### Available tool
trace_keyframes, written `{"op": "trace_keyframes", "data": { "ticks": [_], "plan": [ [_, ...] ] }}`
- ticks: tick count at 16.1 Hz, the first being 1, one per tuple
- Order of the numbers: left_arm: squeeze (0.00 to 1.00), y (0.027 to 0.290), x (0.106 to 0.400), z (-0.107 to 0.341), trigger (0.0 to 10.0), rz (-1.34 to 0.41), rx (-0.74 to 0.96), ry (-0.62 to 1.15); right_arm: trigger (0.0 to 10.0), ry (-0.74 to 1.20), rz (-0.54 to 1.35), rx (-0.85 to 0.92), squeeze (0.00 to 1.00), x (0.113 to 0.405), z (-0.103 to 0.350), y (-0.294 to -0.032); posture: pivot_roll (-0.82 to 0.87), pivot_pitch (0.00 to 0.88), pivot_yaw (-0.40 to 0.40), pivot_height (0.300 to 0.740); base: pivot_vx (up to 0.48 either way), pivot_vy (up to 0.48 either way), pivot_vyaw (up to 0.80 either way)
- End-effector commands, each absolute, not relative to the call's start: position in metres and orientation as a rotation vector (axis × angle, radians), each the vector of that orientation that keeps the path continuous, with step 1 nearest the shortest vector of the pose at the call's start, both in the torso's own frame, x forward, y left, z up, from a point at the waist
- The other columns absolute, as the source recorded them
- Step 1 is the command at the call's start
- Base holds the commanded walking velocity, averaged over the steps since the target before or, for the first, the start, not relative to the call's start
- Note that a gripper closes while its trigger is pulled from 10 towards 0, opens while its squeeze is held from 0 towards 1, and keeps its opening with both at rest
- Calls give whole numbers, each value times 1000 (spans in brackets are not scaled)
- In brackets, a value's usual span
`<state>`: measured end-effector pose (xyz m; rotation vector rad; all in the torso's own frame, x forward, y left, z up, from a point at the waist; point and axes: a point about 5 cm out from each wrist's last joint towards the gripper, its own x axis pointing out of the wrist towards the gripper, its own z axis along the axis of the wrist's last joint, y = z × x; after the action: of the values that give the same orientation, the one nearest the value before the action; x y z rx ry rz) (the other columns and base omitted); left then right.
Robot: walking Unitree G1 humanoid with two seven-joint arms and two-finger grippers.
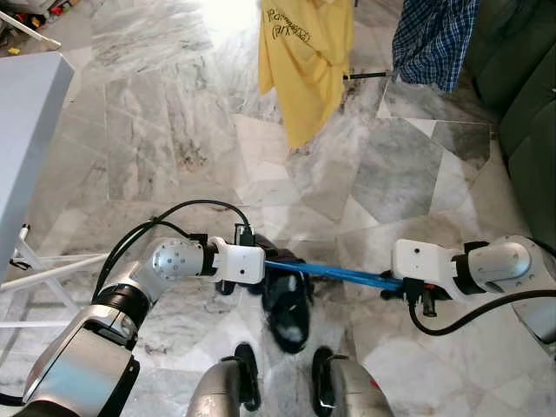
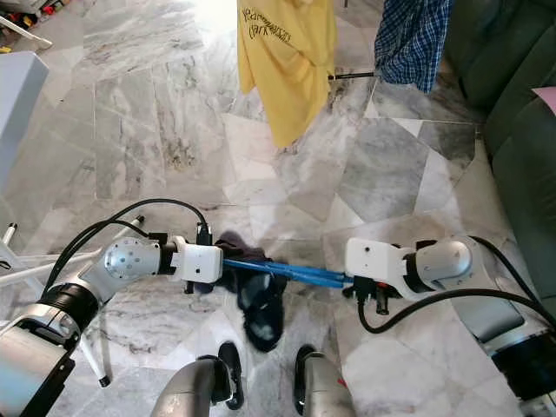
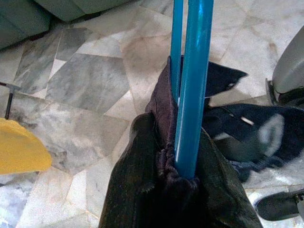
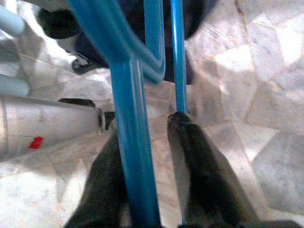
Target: Hang hanger
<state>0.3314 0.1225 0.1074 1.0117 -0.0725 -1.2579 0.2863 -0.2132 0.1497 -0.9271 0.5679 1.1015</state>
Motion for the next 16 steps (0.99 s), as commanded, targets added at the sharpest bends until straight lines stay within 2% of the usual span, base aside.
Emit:
{"op": "trace_keyframes", "data": {
  "ticks": [1,2,3,9,10,11,12,16],
  "plan": [
    [0,127,332,107,7843,-1246,1021,-65,0,568,1027,-949,0,289,146,-222,-148,293,95,740,0,0,0],
    [0,127,332,108,7922,-1242,1020,-65,0,559,991,-953,0,292,146,-225,-146,294,95,740,0,0,0],
    [0,129,332,108,7333,-1237,1020,-65,0,517,899,-916,0,295,144,-230,-142,299,97,740,0,0,0],
    [0,135,336,109,7020,-1221,1087,-40,0,413,795,-879,0,296,142,-229,-141,304,111,740,0,0,0],
    [0,135,337,110,8000,-1217,1102,-42,0,404,783,-876,0,297,141,-228,-139,302,117,740,0,0,0],
    [0,134,339,112,9608,-1208,1120,-52,0,393,780,-869,0,297,139,-226,-136,301,120,740,0,0,0],
    [0,133,340,115,10000,-1193,1131,-71,0,378,789,-851,0,297,138,-221,-136,301,120,740,0,0,0],
    [0,128,345,124,10000,-1148,1192,-155,0,373,829,-829,0,295,129,-208,-135,301,128,740,0,0,0]
  ]
}}
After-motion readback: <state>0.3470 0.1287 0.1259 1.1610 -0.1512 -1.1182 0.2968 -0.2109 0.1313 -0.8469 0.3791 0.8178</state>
